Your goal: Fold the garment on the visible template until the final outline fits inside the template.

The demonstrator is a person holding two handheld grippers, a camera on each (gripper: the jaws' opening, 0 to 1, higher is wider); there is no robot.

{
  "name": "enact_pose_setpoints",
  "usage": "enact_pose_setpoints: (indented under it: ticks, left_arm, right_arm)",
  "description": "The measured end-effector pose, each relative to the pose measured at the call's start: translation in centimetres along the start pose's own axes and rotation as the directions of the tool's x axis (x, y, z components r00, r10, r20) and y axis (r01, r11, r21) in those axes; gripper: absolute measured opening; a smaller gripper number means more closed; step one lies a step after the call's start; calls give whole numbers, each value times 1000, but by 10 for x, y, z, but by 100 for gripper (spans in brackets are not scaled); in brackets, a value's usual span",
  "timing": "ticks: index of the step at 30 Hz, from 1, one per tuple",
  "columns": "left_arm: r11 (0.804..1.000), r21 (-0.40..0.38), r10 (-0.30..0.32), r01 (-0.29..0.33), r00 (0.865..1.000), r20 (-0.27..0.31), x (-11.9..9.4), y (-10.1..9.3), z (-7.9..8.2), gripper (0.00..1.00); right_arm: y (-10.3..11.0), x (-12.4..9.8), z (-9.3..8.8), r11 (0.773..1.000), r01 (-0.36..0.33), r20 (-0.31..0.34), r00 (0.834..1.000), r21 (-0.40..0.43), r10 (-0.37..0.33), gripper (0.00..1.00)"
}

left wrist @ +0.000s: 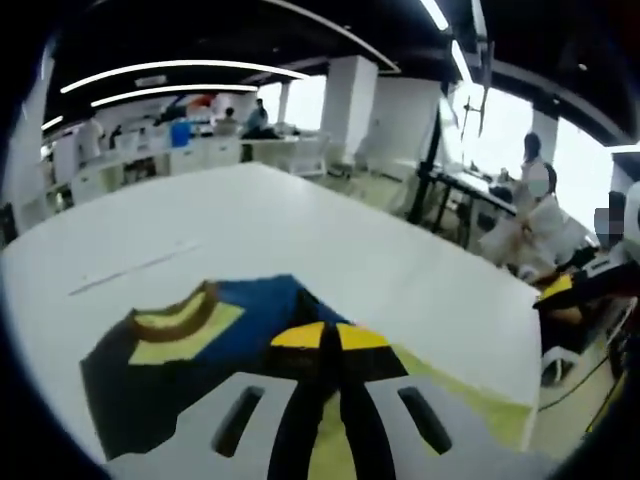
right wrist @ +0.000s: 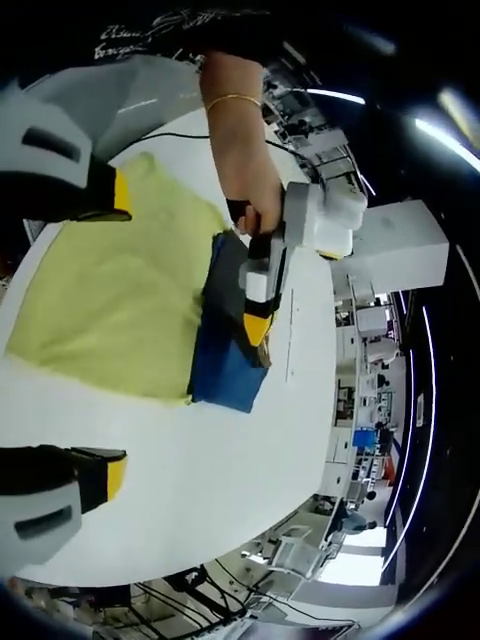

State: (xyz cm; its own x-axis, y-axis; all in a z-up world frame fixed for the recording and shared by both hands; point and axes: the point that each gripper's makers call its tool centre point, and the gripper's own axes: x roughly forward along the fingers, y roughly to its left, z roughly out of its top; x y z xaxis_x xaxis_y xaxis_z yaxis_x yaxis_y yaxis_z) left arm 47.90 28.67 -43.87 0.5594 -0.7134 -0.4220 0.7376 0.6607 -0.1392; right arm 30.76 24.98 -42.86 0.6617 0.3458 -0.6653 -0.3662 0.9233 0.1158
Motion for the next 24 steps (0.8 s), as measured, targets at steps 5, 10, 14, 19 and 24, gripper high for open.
enact_pose_setpoints:
  ticks: [5,10,14,19,24]
  left_arm:
    - [998,22,-54,54,998,10,11,-19,2,0]
    - [996,12,-90,90,996,-21,21,-32,-15,0]
    - [987,-22,-163,162,986,-27,26,-47,-26,4]
    - [981,27,-190,190,982,-19,22,-57,-29,22]
    - [976,45,-215,215,977,10,16,-57,-26,48]
  right_arm:
    - [-2,-3,-7,1000,6,-16,1000,1,-6,94]
    - [-6,-6,-13,1000,17,-31,999,12,-17,94]
    - [-8,-8,-15,999,26,-30,999,20,-26,94]
    - [-11,-7,-18,999,30,-33,999,31,-29,94]
    - [-9,-3,-20,999,21,-41,999,32,-19,94]
